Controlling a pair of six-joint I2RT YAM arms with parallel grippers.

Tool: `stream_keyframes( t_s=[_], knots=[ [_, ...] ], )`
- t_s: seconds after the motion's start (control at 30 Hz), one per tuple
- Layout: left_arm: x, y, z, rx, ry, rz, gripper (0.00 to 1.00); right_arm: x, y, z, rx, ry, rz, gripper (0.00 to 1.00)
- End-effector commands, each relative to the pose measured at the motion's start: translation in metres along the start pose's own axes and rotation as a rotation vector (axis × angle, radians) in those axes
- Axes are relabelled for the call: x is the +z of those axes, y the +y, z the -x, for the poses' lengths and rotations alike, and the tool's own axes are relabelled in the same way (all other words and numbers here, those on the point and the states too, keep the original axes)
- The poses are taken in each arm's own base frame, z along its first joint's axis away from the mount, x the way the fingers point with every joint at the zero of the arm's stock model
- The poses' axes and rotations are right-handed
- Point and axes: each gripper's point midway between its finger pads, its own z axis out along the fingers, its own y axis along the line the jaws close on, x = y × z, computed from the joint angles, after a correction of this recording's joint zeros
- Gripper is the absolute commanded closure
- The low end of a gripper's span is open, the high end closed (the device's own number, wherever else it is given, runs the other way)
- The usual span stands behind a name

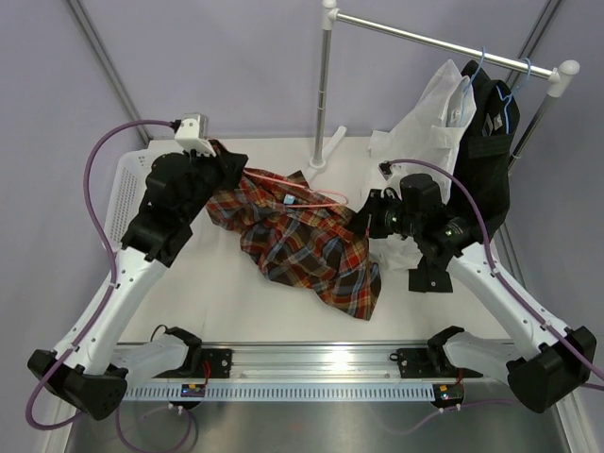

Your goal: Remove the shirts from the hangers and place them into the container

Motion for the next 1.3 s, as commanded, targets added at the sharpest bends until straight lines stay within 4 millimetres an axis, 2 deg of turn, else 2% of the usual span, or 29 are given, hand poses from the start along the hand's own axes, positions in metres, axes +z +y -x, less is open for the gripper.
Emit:
stream_keyframes(
  t_s=[0.0, 0.03, 0.17, 0.33, 0.37, 0.5, 0.7, 0.77, 0.83, 0.87, 0.93, 0.97, 1.1, 1.13, 1.27],
  knots=[
    [-0.007, -0.049, 0.057, -0.032, -0.145, -0.139, 1.0, 0.01, 0.002, 0.003, -0.015, 0.003, 0.029, 1.0],
    [-0.01, -0.068, 0.063, -0.041, -0.147, -0.187, 1.0, 0.011, 0.005, 0.007, -0.018, -0.004, 0.035, 1.0],
    [-0.007, -0.108, 0.064, -0.088, -0.115, -0.302, 1.0, 0.025, 0.003, 0.008, -0.017, 0.007, 0.028, 1.0],
    [-0.014, -0.149, 0.071, -0.145, -0.093, -0.42, 1.0, 0.047, 0.007, -0.008, -0.023, 0.064, 0.034, 1.0],
    [-0.019, -0.158, 0.078, -0.152, -0.099, -0.456, 1.0, 0.054, 0.004, -0.013, -0.018, 0.079, 0.028, 1.0],
    [-0.034, -0.175, 0.091, -0.184, -0.104, -0.534, 1.0, 0.068, -0.002, -0.03, -0.006, 0.114, 0.016, 0.99],
    [-0.07, -0.188, 0.115, -0.201, -0.158, -0.647, 1.0, 0.081, -0.022, -0.049, 0.013, 0.158, -0.035, 0.92],
    [-0.075, -0.184, 0.119, -0.18, -0.181, -0.635, 1.0, 0.08, -0.024, -0.051, 0.01, 0.165, -0.041, 0.82],
    [-0.069, -0.171, 0.109, -0.115, -0.17, -0.564, 1.0, 0.076, -0.021, -0.049, -0.004, 0.16, -0.038, 0.67],
    [-0.064, -0.156, 0.105, -0.091, -0.173, -0.485, 1.0, 0.068, -0.019, -0.046, -0.012, 0.151, -0.043, 0.54],
    [-0.056, -0.135, 0.097, 0.001, -0.184, -0.383, 1.0, 0.057, -0.015, -0.037, -0.043, 0.126, -0.047, 0.43],
    [-0.048, -0.114, 0.089, 0.031, -0.181, -0.281, 1.0, 0.045, -0.015, -0.032, -0.07, 0.107, -0.064, 0.34],
    [-0.035, -0.069, 0.073, 0.209, -0.179, -0.072, 1.0, 0.01, -0.008, -0.011, -0.15, 0.034, -0.104, 0.21],
    [-0.034, -0.058, 0.072, 0.233, -0.182, -0.023, 1.0, 0.0, -0.009, -0.006, -0.169, 0.021, -0.132, 0.21],
    [-0.028, -0.037, 0.056, 0.36, -0.141, 0.058, 1.0, -0.044, 0.004, 0.017, -0.245, -0.071, -0.149, 0.13]
  ],
)
